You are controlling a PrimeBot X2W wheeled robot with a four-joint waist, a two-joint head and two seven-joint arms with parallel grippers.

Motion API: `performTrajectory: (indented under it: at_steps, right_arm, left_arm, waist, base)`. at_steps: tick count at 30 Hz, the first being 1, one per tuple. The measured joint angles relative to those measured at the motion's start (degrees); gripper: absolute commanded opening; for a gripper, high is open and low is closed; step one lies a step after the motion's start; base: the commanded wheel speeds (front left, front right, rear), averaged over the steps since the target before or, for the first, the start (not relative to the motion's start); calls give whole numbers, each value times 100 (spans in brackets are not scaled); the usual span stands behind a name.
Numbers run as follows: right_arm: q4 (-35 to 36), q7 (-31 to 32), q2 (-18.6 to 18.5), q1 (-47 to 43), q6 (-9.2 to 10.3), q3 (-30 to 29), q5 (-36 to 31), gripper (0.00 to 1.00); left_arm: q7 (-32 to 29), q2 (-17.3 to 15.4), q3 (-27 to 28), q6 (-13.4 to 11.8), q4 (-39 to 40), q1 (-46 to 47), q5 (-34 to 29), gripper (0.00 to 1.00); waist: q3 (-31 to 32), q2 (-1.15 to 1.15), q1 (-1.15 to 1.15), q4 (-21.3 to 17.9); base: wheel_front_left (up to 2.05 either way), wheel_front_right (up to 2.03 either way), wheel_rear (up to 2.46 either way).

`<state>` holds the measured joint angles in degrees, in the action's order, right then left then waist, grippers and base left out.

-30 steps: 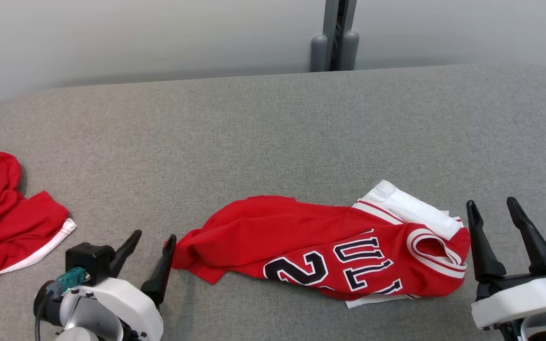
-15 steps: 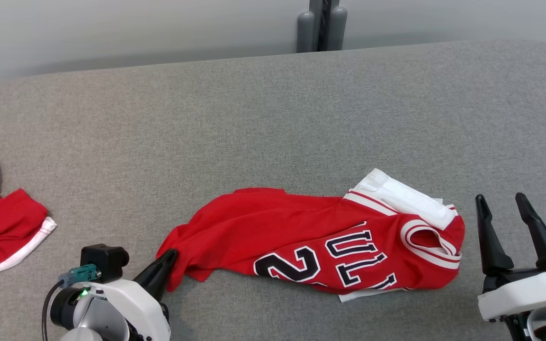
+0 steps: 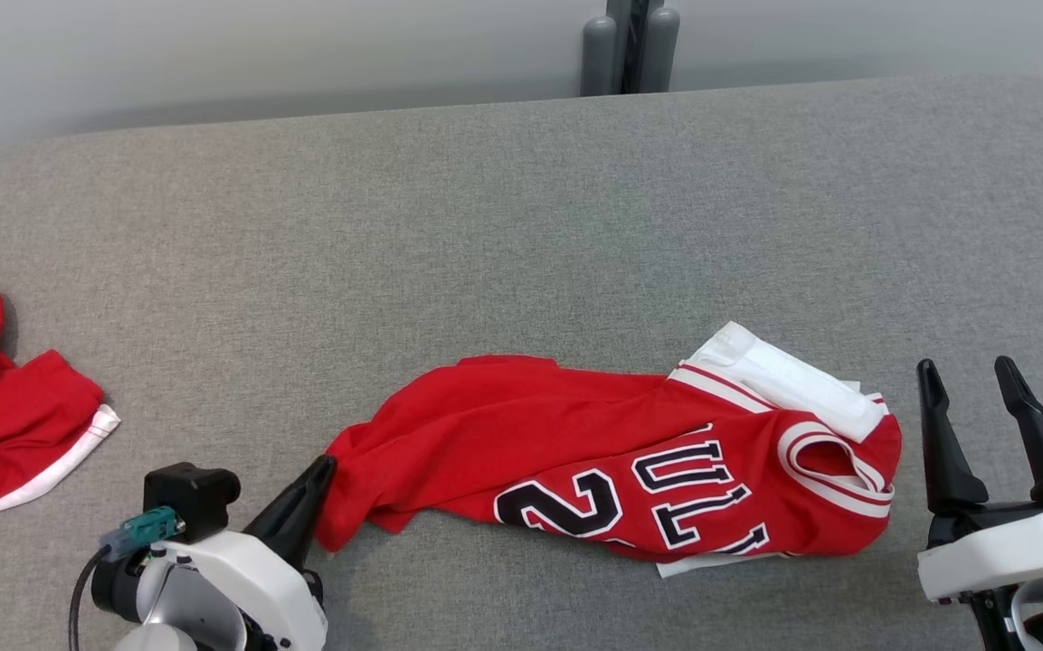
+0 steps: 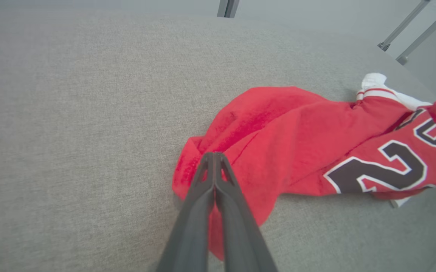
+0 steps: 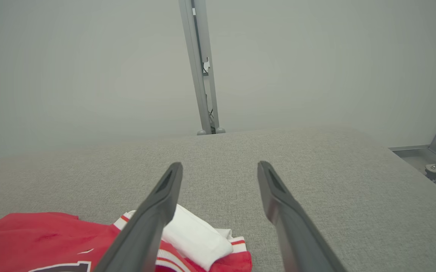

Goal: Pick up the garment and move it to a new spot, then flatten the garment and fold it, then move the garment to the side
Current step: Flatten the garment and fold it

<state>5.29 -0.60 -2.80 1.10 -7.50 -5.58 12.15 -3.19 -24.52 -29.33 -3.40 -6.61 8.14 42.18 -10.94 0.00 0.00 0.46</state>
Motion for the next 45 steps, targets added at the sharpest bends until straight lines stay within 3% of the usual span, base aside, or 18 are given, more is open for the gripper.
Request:
performTrajectory:
  at_steps: [7,8,9,10,11,17,26,45]
  right_arm:
    - [9,-3,0,14,0,11,-10,100]
    - [9,-4,0,16,0,15,-12,100]
    - [9,-14,0,20,0,18,-24,100]
    - [9,-19,0,26,0,16,-44,100]
    - [10,-21,0,38,0,27,-56,100]
    - [4,-26,-1,25,0,40,-86,100]
    - [59,8,0,-241,0,129,-168,100]
    - [379,116,-1,-492,0,100,-136,100]
  left_arm:
    - [641,32,216,-342,313,87,-348,0]
    - [726,42,261,-392,379,116,-381,9]
    - [832,49,294,-475,437,141,-443,35]
    - [1004,79,364,-593,519,152,-536,96]
    - [1079,90,409,-672,583,158,-591,100]
    - [1563,196,634,-1191,931,32,-916,100]
    - [1739,144,689,-1541,1321,-572,-1282,100]
    - [1631,89,558,-1527,1209,-736,-1260,100]
  waist:
    - [30,0,0,30]
    - [39,0,0,34]
    - [54,0,0,38]
    - [72,0,0,41]
    - [95,0,0,44]
    - [289,0,0,70]
    - [599,0,0,121]
    - [700,0,0,135]
  base:
    - [0,0,0]
    - [0,0,0]
    - [0,0,0]
    - [0,0,0]
    - [0,0,0]
    - [0,0,0]
    - [0,0,0]
    - [0,0,0]
